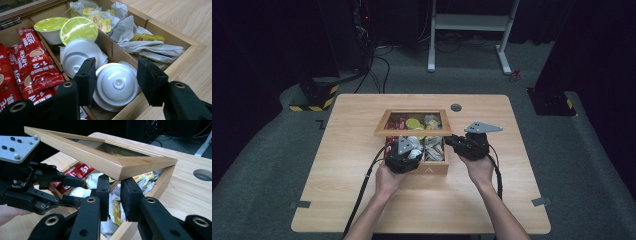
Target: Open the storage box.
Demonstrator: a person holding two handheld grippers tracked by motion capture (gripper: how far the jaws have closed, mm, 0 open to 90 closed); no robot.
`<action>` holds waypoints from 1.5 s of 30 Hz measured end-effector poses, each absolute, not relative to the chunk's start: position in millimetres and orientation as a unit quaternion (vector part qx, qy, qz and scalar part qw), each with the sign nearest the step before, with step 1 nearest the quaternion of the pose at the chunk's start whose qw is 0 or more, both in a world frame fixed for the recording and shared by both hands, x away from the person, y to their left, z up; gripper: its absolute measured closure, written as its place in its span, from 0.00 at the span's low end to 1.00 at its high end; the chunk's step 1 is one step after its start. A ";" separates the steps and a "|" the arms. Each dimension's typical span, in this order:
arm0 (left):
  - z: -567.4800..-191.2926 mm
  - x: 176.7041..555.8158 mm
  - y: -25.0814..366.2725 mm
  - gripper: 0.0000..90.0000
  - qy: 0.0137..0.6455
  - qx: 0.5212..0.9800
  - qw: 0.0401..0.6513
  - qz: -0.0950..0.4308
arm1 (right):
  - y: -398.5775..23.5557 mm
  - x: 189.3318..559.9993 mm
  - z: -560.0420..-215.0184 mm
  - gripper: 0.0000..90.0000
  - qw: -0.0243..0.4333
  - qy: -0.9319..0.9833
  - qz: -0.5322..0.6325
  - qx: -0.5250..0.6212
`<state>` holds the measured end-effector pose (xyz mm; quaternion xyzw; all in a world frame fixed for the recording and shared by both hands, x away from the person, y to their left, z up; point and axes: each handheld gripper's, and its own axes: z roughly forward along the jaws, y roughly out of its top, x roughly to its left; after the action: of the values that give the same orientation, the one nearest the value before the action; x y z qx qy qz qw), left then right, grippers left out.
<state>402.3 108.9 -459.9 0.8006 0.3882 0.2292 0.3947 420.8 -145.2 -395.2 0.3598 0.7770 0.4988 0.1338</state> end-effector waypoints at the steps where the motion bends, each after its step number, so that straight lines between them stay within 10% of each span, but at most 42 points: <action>1: -459.5 402.1 108.9 0.54 0.389 0.801 0.395 0.226 | -145.3 420.7 -395.2 0.86 0.134 0.777 0.499 0.360; 45: -464.4 415.0 112.4 0.56 0.403 0.798 0.402 0.199 | -140.4 426.8 -386.1 0.86 0.138 0.776 0.503 0.355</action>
<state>415.0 112.4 -464.4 0.7979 0.4032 0.1986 0.4018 426.8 -140.4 -386.1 0.3550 0.7759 0.5028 0.1385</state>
